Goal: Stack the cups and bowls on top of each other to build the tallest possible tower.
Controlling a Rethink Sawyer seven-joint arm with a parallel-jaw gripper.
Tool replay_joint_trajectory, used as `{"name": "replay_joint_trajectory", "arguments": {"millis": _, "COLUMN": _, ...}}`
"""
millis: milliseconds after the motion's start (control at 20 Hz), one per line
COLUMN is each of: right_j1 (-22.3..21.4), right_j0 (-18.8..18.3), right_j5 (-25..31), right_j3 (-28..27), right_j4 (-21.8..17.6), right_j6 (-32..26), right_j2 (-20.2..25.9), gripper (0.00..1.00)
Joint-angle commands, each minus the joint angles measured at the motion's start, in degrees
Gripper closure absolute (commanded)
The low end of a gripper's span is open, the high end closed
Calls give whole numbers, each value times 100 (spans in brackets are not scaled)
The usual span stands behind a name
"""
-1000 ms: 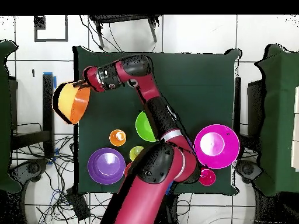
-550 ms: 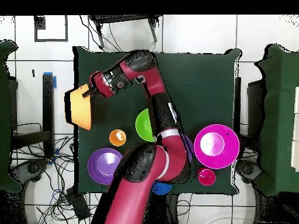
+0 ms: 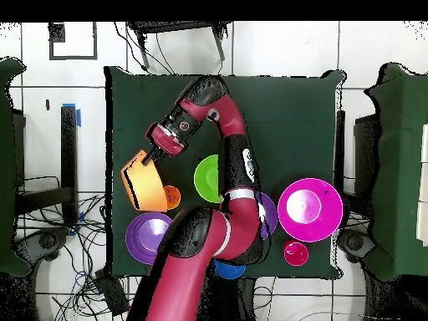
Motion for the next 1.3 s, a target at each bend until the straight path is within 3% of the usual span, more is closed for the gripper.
{"name": "replay_joint_trajectory", "arguments": {"millis": 50, "right_j1": 456, "right_j0": -164, "right_j5": 810, "right_j3": -780, "right_j4": -1636, "right_j6": 1358, "right_j2": 251, "gripper": 100}}
{"name": "replay_joint_trajectory", "arguments": {"millis": 350, "right_j1": 518, "right_j0": -274, "right_j5": 843, "right_j3": -741, "right_j4": -1987, "right_j6": 1288, "right_j2": 782, "gripper": 100}}
{"name": "replay_joint_trajectory", "arguments": {"millis": 600, "right_j1": 492, "right_j0": -205, "right_j5": 756, "right_j3": -555, "right_j4": -1693, "right_j6": 1507, "right_j2": 923, "gripper": 100}}
{"name": "replay_joint_trajectory", "arguments": {"millis": 950, "right_j1": 399, "right_j0": 11, "right_j5": 293, "right_j3": -82, "right_j4": -692, "right_j6": 2001, "right_j2": 943, "gripper": 100}}
{"name": "replay_joint_trajectory", "arguments": {"millis": 1300, "right_j1": 501, "right_j0": 28, "right_j5": 327, "right_j3": -187, "right_j4": -818, "right_j6": 1871, "right_j2": 1061, "gripper": 100}}
